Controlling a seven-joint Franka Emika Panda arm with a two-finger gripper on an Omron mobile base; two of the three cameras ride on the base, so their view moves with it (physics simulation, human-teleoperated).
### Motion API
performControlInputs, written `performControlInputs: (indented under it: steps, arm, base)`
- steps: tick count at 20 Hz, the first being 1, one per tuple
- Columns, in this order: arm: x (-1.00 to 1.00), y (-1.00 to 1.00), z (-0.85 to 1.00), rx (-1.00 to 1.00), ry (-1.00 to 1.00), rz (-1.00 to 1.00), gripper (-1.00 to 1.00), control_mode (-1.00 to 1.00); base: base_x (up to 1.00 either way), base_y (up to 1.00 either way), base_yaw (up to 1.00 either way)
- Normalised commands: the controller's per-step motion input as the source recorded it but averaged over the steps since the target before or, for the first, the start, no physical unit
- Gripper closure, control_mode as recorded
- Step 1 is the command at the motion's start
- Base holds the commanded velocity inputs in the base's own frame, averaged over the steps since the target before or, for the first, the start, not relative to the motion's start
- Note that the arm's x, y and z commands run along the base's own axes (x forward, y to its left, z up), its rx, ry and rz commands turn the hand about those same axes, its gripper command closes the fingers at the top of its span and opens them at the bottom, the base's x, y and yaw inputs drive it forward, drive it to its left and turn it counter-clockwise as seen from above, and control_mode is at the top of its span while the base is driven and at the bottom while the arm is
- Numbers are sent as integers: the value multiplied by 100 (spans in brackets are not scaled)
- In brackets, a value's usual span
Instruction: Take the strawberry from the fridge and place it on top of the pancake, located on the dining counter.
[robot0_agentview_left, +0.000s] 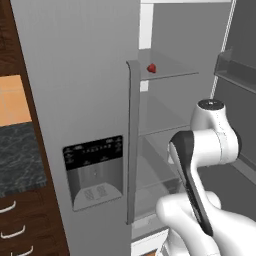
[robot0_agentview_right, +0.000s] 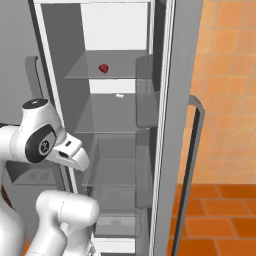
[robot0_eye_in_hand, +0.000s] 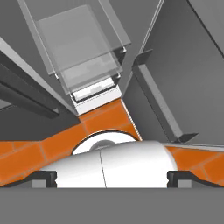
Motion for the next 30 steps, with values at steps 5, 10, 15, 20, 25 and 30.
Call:
performControlInputs:
  steps: [5,10,15,20,25,30]
  arm:
    - [0,0,0,0,0,0,-100,100]
    - [0,0,0,0,0,0,-100,100]
    - [0,0,0,0,0,0,-100,100]
    - [0,0,0,0,0,0,-100,100]
    - [0,0,0,0,0,0,-100,100]
    - [0,0,0,0,0,0,-100,100]
  base:
    - [53,-9,0]
    - [44,0,0]
    - [34,-16,1]
    - [28,-45,1]
    - [25,-20,0]
    - [39,0,0]
